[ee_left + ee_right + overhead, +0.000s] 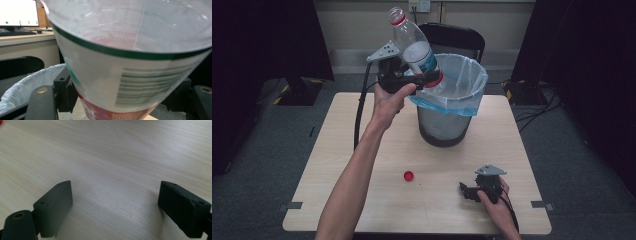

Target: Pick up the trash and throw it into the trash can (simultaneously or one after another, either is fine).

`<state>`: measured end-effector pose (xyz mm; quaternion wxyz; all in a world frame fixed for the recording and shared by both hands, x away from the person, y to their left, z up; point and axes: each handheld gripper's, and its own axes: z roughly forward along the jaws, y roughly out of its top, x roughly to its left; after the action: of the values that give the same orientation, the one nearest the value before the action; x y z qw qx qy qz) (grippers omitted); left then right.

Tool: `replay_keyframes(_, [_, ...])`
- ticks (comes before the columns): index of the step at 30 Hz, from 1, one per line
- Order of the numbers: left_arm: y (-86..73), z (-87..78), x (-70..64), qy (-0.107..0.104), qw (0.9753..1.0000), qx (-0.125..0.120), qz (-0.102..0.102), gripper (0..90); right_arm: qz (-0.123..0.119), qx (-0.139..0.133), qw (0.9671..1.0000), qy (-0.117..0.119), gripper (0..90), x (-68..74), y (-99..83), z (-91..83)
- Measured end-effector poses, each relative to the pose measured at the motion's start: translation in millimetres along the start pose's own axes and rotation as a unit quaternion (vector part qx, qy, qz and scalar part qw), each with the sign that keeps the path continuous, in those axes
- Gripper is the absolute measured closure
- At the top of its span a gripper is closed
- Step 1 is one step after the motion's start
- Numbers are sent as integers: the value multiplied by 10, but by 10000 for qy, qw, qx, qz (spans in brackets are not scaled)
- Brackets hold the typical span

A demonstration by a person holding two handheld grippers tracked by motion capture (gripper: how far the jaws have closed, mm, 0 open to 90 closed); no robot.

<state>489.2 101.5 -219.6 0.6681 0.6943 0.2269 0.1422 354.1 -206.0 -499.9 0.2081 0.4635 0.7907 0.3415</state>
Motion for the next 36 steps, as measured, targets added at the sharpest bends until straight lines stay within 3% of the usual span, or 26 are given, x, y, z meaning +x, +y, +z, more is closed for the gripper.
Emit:
replay_keyframes(2, [8,21,9,16,10000,2,20,278,-2,-2,10000,0,117,0,0,0])
replay_keyframes(6, [33,112,19,127,9994,162,279,275,1,0,10000,0,117,1,0,0])
replay_keyframes(12, [57,220,81,209,9989,292,316,273,0,-1,10000,0,117,1,0,0])
replay_keyframes(16, [37,308,112,333,9974,427,472,269,5,-4,10000,-4,118,2,0,0])
replay_keyframes(20, [-36,365,180,321,9974,535,356,262,12,1,10000,-12,118,5,0,-1])
replay_keyframes(22, [-81,381,189,240,9982,503,197,254,11,1,10000,-1,118,4,0,-1])
replay_keyframes(25, [-117,414,165,369,9970,618,292,248,7,2,10000,3,118,2,-1,-1])
replay_keyframes(36, [-106,259,176,251,9982,521,179,239,-12,1,10000,12,117,-3,-1,-1])
